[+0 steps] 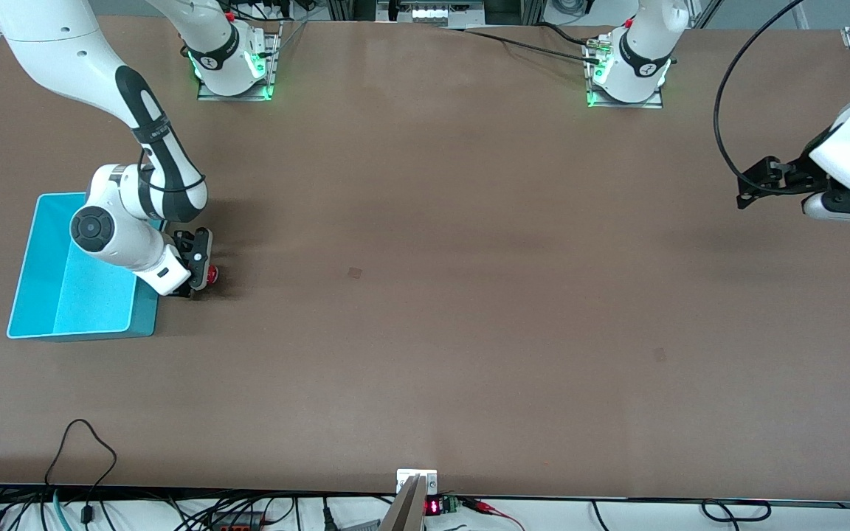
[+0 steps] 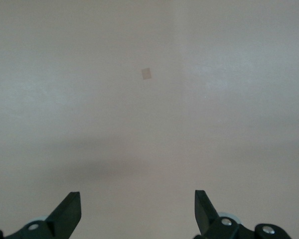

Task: Wind red beetle toy and store in blue box
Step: 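Close the right gripper on the red car and lift it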

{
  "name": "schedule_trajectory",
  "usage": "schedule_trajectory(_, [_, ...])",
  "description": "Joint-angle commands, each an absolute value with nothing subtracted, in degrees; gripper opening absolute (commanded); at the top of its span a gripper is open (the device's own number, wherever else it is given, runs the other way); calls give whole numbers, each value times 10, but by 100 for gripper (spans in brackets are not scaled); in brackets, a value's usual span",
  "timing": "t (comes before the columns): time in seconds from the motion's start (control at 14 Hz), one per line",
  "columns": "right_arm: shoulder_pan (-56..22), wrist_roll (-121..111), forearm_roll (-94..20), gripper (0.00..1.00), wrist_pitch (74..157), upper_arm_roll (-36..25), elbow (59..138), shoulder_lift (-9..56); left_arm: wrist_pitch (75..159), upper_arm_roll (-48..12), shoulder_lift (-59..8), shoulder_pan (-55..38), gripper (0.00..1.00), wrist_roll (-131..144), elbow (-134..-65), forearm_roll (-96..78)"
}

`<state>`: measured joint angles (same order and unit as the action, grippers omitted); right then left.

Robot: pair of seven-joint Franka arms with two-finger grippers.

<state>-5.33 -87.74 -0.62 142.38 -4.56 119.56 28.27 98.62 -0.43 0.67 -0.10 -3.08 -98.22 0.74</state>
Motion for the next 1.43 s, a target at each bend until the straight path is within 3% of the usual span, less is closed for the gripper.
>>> schedule_trajectory(0.0, [-54, -888, -13, 17, 1429, -42, 1205, 269, 989, -6, 4, 1, 100, -25, -975, 2])
schedule_trajectory(0.29, [-54, -869, -16, 16, 1429, -25, 1194, 250, 988, -9, 3, -7, 100, -24, -972, 17])
schedule_trajectory(0.5, [-54, -769, -67, 16, 1426, -23, 1191, 197, 987, -13, 3, -6, 100, -25, -972, 18])
schedule_trajectory(0.71, [-27, -623, -118, 15, 1338, -25, 1144, 187, 987, -11, 3, -2, 100, -28, -972, 18])
schedule_trajectory(1.0, [18, -418, -145, 14, 1325, -31, 1122, 182, 986, -12, 3, -2, 100, -29, -972, 18])
schedule_trajectory(1.14, [29, -304, -151, 2, 1314, -41, 1121, 168, 986, -12, 3, -2, 100, -29, -971, 18])
schedule_trajectory(1.36, [31, -288, -145, 0, 1268, -89, 1109, 165, 986, -12, 3, -5, 100, -29, -971, 18])
